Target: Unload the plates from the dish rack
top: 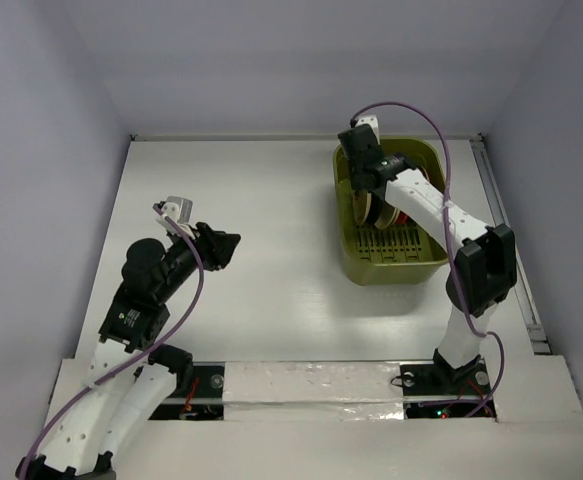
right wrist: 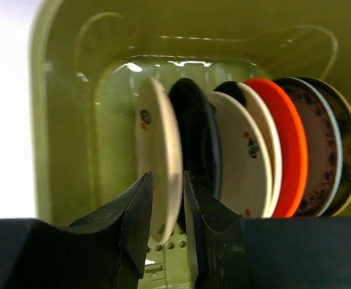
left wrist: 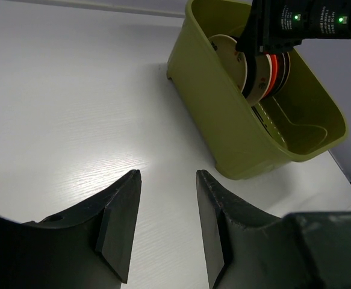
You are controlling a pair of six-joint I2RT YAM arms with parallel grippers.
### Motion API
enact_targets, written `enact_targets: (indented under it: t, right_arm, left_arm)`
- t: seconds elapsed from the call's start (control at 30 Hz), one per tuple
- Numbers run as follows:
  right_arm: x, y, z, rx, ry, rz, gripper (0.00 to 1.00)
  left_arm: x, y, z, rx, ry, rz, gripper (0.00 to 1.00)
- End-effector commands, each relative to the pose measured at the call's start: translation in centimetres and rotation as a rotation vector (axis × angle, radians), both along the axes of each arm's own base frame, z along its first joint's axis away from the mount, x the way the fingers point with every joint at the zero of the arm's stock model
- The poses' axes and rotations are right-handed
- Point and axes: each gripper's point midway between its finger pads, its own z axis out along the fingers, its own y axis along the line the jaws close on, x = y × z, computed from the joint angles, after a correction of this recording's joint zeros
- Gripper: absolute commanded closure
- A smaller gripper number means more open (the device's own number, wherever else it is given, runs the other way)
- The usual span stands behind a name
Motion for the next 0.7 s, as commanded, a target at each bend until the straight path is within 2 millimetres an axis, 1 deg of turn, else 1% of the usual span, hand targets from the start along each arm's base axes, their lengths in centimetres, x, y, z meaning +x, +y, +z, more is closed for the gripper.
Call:
enact_targets:
  t: [0.0,0.27,0.3,0.43,0.5,0.53,0.67]
  right_arm:
    - [1.0,-1.5,1.8,-0.047,-0.050,-0.059,0.67]
    - [1.4,-1.7,0.6,-0.086,-0.029,-0.077,0.69]
    - [1.6,-2.1,0.2,-0.091,-0.021,-0.086,0.70]
    - [1.8,-2.0,-0.5,-0.099,-0.010,-0.085,0.75]
    - [1.9,-2.1,-0.4,-0.104,-0.012,-0.089,0.78]
    - [1.9,-2.1,-0.4,-0.107,-0.009,-0.091,0.82]
    - [1.8,-2.5,0.9,-0.111,-0.036,-0.104,0.89]
  left_arm:
    - [0.1,-0.3,1.5,-0.023,-0.058,-0.024,0.61]
    - [0.2,0.1,1.8,-0.025,-0.071,-0.011,0.61]
    - [0.1,0.2,1.8,-0.026,-0.072,-0.009,0.61]
    - [0.1,0.2,1.8,-0.026,-0.074,-0.010,0.61]
    - [0.0,0.1,1.8,-0.026,-0.074,-0.015,0.61]
    - [0.0,0.1,1.8,-0.026,-0.074,-0.015,0.61]
    - [-0.1,0.2,2.1,-0.029,-0.085,-0.012,0.61]
